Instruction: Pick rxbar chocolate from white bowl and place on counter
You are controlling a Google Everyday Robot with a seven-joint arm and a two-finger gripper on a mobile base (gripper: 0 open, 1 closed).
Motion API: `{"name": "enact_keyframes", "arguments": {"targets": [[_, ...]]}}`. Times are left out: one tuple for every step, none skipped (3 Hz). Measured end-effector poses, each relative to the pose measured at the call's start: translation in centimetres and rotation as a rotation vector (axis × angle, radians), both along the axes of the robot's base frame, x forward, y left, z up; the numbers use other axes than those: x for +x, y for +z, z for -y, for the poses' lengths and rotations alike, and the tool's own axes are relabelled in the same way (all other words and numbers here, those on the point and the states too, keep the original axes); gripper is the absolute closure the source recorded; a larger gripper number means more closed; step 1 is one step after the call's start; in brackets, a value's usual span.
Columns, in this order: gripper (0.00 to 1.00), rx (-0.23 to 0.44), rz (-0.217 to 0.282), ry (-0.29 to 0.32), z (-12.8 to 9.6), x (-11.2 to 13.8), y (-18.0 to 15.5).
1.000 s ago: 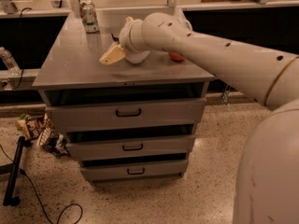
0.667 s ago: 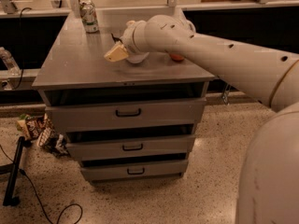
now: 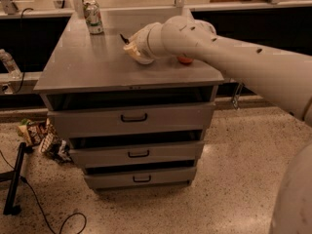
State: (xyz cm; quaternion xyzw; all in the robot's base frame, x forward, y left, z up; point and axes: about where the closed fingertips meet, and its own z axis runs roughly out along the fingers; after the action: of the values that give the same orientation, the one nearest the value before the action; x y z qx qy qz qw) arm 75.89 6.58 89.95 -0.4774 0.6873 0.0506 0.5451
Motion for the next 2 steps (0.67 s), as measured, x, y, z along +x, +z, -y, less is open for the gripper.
{"name": "enact_keyframes", "arguments": {"targets": [[0.92, -0.005, -0.006, 0.007, 0.78, -0.78, 0.11], [1.00, -0.007, -0.007, 0.024, 0.74, -1.09, 0.35]]}}
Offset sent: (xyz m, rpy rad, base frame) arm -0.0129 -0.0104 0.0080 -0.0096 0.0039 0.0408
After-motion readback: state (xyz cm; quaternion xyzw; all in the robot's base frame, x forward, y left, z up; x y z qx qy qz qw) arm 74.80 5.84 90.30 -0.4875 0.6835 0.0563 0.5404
